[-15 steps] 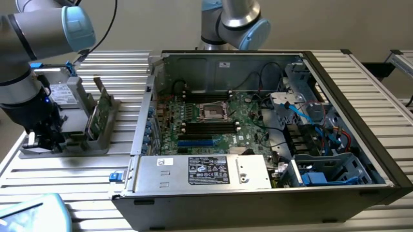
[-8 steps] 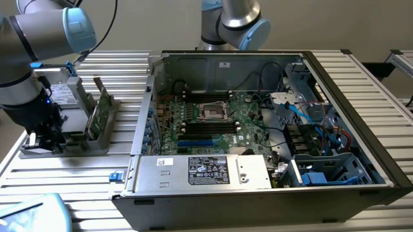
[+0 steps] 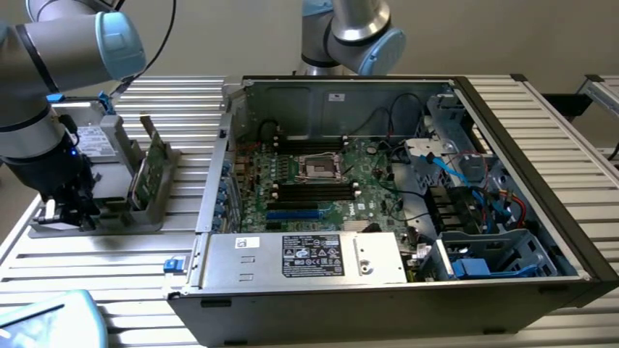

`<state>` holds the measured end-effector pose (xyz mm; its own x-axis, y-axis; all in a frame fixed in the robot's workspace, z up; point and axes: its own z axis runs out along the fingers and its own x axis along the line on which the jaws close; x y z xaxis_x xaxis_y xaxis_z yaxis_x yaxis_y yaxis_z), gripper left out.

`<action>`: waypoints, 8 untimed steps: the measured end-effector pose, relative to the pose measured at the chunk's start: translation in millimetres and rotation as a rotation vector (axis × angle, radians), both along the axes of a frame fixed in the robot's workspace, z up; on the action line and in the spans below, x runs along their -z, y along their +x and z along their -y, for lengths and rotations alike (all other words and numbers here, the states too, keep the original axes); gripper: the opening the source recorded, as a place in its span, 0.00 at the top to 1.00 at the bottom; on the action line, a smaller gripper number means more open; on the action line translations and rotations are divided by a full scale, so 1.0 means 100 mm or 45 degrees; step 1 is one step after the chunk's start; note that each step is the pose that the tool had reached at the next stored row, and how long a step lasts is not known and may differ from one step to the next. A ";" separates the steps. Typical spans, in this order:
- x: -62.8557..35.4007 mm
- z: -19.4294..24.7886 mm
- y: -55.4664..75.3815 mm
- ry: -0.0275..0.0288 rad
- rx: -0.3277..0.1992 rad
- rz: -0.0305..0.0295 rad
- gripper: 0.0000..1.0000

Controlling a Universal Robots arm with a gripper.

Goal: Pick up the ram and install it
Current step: 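Pick up the ram and move it above insertion slot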

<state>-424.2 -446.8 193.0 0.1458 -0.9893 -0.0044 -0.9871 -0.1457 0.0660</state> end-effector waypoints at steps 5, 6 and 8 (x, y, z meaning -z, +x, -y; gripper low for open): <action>0.000 0.000 0.00 0.0000 0.000 0.0000 0.63; 0.000 0.000 0.00 0.0000 0.000 0.0000 0.63; 0.000 0.000 0.00 0.0000 0.000 0.0000 0.72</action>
<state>-424.1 -446.8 193.0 0.1458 -0.9893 -0.0044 -0.9871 -0.1457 0.0660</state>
